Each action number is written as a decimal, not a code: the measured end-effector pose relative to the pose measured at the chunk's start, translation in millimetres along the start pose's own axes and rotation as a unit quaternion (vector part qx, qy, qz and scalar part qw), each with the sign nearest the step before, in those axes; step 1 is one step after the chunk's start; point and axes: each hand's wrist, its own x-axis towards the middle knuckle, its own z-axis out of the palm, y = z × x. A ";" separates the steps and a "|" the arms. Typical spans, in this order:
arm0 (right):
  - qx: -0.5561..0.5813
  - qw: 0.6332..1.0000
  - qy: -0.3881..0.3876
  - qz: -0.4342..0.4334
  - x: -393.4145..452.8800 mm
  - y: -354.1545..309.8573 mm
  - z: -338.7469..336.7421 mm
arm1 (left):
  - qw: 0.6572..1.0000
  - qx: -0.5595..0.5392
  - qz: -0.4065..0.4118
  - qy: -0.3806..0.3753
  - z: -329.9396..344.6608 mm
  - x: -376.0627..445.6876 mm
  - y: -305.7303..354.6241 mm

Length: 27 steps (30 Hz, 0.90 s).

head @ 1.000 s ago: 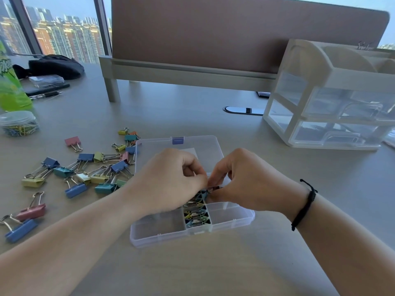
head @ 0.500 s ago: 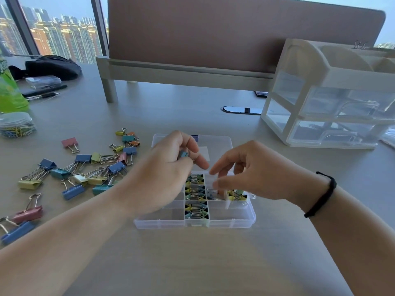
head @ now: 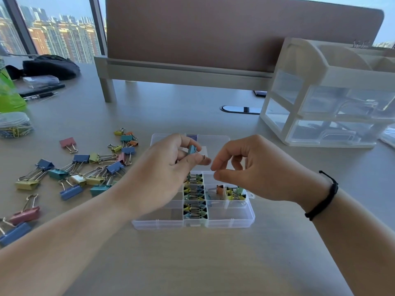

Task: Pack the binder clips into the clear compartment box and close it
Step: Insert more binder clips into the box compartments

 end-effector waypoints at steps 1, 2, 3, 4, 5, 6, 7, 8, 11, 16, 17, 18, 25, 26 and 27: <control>0.007 1.000 0.009 -0.009 0.1 -0.2 0.4 | 1.000 0.005 0.006 -0.005 -0.5 -0.4 0.8; 0.019 0.999 0.020 -0.018 0.3 -0.7 1.0 | 1.000 0.017 0.015 -0.012 -1.0 -1.1 1.9; 0.034 0.999 0.030 -0.027 0.2 -1.2 1.5 | 0.999 0.028 0.023 -0.016 -1.3 -1.6 3.0; 0.048 0.998 0.035 -0.035 0.3 -1.9 2.0 | 0.999 0.030 0.026 -0.016 -1.4 -2.6 3.8; 0.060 0.997 0.037 -0.042 0.2 -2.6 2.7 | 0.999 0.023 0.027 -0.012 -1.5 -3.1 3.3; 0.070 0.996 0.037 -0.047 0.0 -3.5 3.7 | 1.000 0.015 0.026 -0.010 -1.2 -3.6 3.8; 0.079 0.995 0.036 -0.053 -0.2 -4.1 5.0 | 1.000 0.011 0.024 -0.010 -1.4 -3.9 3.5; 0.087 0.994 0.033 -0.059 -0.4 -4.6 6.4 | 1.000 0.009 0.025 -0.010 -1.6 -4.3 3.9; 0.116 0.990 0.038 -0.065 0.3 -4.3 9.1 | 0.999 0.020 0.031 -0.005 -2.0 -4.1 5.9; 0.122 0.991 0.029 -0.046 0.0 -1.9 0.2 | 0.996 0.071 0.054 0.003 -2.4 -5.8 7.3; 0.115 0.992 0.027 -0.036 0.3 -0.1 -2.6 | 0.993 0.100 0.065 0.006 -2.7 -7.2 5.8; 0.108 0.994 0.028 -0.023 0.7 2.0 -5.0 | 0.987 0.138 0.078 0.005 -2.8 -8.4 3.6; 0.042 0.999 -0.020 0.015 0.7 3.8 -4.6 | 0.941 0.304 0.137 -0.058 0.5 -13.5 1.0; 0.039 0.999 -0.026 0.017 0.4 2.9 -4.9 | 0.936 0.316 0.139 -0.066 0.5 -14.3 2.5; 0.036 0.999 -0.032 0.019 0.1 2.1 -5.3 | 0.931 0.330 0.137 -0.070 0.6 -15.0 4.3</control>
